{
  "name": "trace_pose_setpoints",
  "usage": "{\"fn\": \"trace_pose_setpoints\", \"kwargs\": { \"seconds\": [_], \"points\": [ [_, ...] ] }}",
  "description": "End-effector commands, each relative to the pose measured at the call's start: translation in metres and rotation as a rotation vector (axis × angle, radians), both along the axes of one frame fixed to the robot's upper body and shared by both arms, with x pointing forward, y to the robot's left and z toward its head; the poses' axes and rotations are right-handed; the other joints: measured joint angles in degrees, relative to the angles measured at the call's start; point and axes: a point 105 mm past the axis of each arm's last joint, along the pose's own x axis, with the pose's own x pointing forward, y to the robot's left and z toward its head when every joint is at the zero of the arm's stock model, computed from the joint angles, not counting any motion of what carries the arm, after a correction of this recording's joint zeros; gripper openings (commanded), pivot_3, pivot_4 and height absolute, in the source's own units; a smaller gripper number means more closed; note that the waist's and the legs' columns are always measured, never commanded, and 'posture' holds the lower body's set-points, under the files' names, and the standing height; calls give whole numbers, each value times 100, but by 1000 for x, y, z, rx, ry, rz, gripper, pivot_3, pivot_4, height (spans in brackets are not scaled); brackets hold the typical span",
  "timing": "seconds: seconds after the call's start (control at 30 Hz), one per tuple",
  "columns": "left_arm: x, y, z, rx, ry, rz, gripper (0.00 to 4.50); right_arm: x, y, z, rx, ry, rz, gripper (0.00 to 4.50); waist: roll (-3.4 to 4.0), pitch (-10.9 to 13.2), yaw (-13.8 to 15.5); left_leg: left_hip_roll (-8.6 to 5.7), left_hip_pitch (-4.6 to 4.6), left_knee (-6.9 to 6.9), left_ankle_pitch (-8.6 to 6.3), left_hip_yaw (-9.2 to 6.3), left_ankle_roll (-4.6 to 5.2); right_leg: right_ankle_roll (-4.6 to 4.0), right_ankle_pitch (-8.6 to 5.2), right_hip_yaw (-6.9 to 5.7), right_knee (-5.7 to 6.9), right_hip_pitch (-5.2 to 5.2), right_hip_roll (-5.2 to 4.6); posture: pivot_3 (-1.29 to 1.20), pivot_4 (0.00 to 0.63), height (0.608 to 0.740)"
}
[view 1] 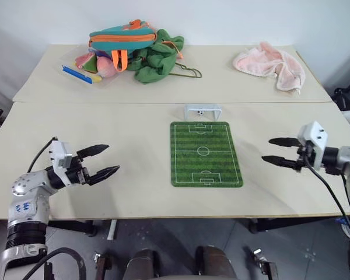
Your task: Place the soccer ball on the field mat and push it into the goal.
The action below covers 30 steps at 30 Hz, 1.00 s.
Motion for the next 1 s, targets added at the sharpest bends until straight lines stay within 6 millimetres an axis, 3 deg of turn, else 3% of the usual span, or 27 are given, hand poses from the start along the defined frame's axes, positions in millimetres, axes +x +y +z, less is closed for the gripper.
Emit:
{"fn": "trace_pose_setpoints", "kwargs": {
  "seconds": [0.03, 0.43, 1.0],
  "points": [
    [-9, 5, 10, 6, -17, -8, 4500, -9, -19, 11, 18, -51, -19, 4481, 0, 0, 2, 1, 0, 1, 0, 0, 0, 0, 0, 0, 0, 0, 0, 0, 150, 740],
    [-22, 14, 9, 31, 9, 1, 4500, -14, -28, 5, 40, -38, -59, 4481, 2, 2, 18, 11, 0, 4, 0, 1, 0, 0, 0, 3, 0, 1, -1, 0, 150, 740],
    [-10, 9, 31, -9, -149, 18, 4500, -19, -20, 4, 92, -63, -112, 4481, 2, 2, 22, 7, 0, 5, 0, 0, 0, 0, 0, 3, 1, 1, -1, 0, 150, 740]
  ]
}}
